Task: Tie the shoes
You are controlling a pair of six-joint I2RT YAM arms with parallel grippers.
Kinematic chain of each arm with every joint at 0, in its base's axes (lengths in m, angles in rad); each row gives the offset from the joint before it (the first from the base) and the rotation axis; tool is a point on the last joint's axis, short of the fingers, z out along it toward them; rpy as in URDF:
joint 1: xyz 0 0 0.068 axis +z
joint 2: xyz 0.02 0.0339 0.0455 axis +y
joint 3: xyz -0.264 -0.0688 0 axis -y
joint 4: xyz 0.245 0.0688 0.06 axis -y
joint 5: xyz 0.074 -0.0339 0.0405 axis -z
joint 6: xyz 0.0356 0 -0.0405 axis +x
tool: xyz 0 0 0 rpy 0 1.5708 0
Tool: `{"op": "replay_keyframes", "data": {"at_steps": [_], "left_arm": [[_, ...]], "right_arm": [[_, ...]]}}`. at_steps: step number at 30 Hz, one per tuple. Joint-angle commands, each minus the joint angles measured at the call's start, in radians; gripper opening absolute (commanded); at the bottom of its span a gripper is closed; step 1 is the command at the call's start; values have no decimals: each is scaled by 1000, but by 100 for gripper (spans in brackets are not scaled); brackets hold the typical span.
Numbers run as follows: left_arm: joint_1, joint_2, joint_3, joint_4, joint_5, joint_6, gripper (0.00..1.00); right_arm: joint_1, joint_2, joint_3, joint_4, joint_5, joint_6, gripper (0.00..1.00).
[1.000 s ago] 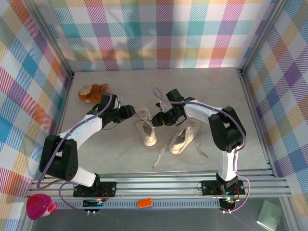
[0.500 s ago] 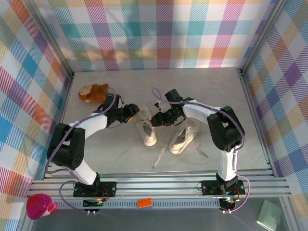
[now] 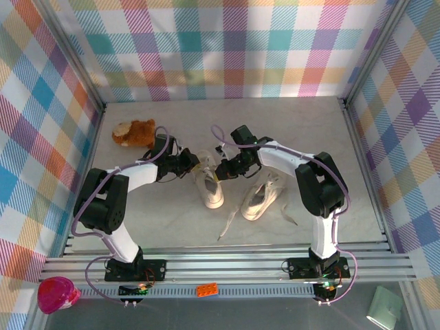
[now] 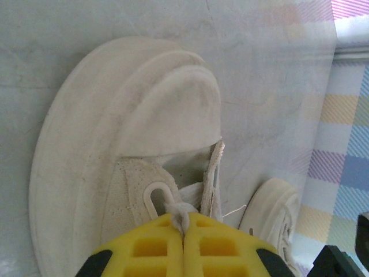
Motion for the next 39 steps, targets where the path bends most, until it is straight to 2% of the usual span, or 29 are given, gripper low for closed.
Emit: {"op": "replay_keyframes", "data": {"at_steps": [1,5,6,8,12,14,16,17,28,31,39], "left_arm": [[6,-61,30,-47,6,51,0],[6,-99,30,-114,-28,111,0],[6,-107,32,-136,-37,126,0],[6,-121,33,-168,-49,152,0],[5,-137,21,-190,-62,181,0],[0,-134,19,-186,-62,182,0],[-5,-127,16,-172,-58,179,0],[-7,-124,15,-170,-58,179,0],[-43,-182,-24,-230,-94,280,0],[-42,-185,-64,-203,-44,280,0],[-23,-187,-179,-135,-35,252,0]], "right_arm": [[0,-29,52,-85,51,-88,6],[-7,-29,88,-148,87,-147,6],[-10,-27,98,-162,92,-159,7],[-15,-24,112,-187,90,-183,16],[-17,-10,143,-230,71,-227,20],[-17,-4,152,-244,62,-238,17],[-17,-2,155,-254,57,-255,1],[-17,-3,155,-256,58,-275,0],[-58,44,226,-265,187,-342,0],[-66,85,263,-276,207,-343,0],[-95,165,289,-277,257,-308,0]]}}
